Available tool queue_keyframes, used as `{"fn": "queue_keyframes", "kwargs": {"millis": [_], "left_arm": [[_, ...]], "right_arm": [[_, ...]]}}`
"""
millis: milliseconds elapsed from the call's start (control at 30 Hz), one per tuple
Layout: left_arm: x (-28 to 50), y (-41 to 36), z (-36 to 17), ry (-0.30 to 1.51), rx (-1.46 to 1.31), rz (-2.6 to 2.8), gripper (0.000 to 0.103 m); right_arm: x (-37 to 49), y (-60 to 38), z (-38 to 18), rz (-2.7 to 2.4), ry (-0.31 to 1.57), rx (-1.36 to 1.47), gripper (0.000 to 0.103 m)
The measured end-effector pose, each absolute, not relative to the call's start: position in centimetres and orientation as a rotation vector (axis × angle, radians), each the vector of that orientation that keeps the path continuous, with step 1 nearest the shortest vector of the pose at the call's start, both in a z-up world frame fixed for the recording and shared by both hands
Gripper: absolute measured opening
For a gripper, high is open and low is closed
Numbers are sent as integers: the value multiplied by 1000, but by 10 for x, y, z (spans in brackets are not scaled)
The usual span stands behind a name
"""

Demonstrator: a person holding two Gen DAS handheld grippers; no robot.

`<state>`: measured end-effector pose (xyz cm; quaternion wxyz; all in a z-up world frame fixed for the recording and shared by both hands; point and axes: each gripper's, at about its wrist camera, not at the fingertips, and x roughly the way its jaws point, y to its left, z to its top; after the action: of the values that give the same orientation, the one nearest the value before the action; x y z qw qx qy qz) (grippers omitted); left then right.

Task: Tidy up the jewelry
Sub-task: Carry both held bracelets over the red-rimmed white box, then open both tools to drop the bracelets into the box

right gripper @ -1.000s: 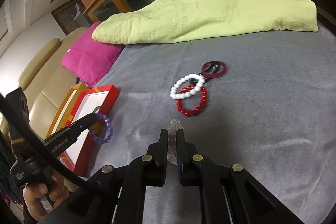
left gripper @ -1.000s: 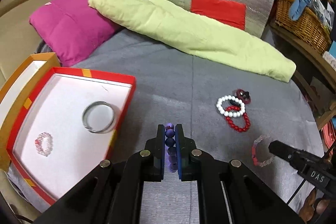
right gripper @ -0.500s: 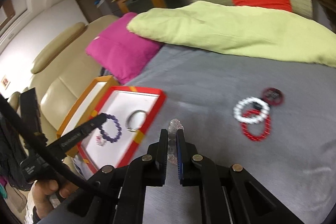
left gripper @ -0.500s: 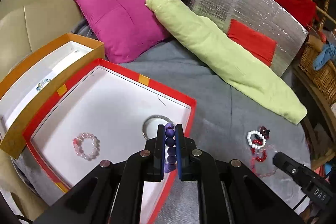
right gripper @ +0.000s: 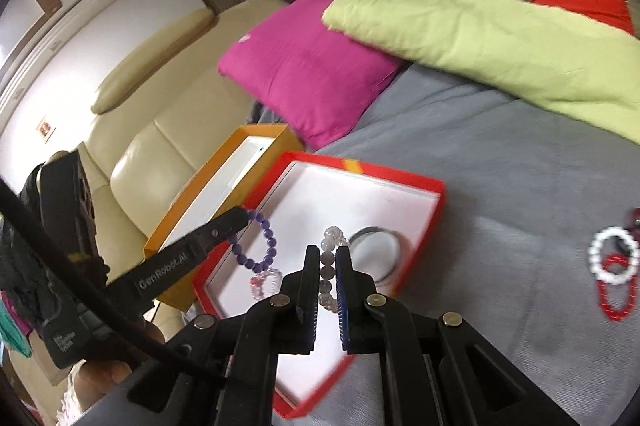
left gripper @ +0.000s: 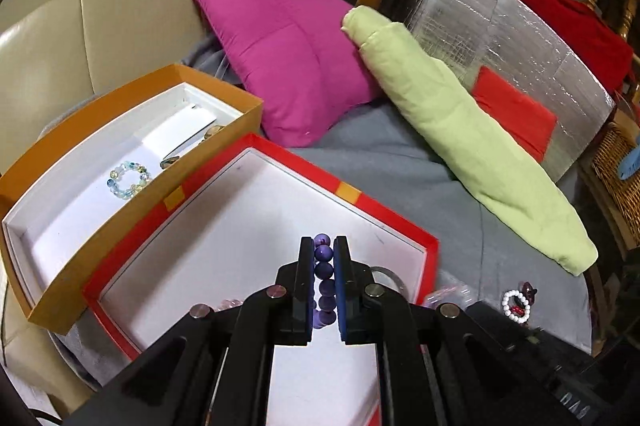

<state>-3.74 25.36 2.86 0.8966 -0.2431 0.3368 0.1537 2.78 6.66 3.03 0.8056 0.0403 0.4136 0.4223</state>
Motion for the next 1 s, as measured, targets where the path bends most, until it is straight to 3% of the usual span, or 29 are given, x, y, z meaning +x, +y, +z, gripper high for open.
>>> {"fn": "queue_keyframes", "kwargs": {"millis": [567,1000], "left_arm": [[-5,300,-25,863,-564,376,10],[-7,306,-32,885,-527,486,10]], "right_arm": [[31,127,-28,953,1012,43,8],[40,121,-40,884,1038,4,8]]}}
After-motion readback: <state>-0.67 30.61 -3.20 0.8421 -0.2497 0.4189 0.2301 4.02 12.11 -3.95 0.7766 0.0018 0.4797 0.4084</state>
